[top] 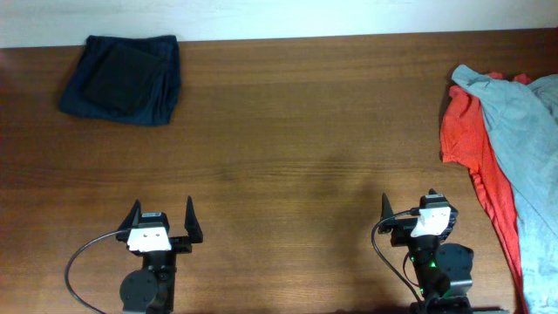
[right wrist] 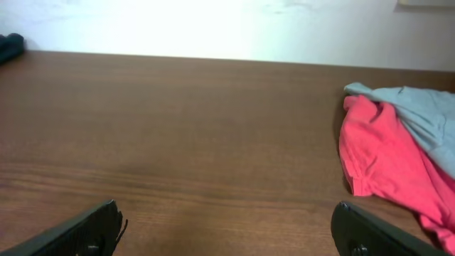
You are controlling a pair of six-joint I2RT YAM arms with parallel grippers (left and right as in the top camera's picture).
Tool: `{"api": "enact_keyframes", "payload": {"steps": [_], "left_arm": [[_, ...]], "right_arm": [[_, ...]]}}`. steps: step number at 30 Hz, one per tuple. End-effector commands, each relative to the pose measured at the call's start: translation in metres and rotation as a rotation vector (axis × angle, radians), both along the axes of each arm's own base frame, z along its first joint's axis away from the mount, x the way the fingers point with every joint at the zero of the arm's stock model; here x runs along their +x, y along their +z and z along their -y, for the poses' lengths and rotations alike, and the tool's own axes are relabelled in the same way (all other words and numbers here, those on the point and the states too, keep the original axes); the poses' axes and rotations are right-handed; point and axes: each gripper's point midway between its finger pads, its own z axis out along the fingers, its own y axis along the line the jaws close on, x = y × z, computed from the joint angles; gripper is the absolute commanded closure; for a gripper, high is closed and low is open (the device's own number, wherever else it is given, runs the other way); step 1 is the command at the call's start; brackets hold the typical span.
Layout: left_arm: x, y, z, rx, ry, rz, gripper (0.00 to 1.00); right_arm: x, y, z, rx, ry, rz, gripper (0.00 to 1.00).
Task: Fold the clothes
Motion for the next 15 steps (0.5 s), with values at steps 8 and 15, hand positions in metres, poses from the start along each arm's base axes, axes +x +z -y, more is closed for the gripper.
{"api": "enact_keyframes", "payload": {"steps": [8,15], "left_arm": [[0.0,0.0,0.0,0.015,-0.005,0.0,0.0],[0.0,0.0,0.0,0.015,-0.005,0.0,0.01]], "right_arm": [[0.0,0.067,0.002,0.136,-0.034,0.143,0.02],[-0.014,0.145,0.006,0.132,-0.054,0.127,0.02]]}}
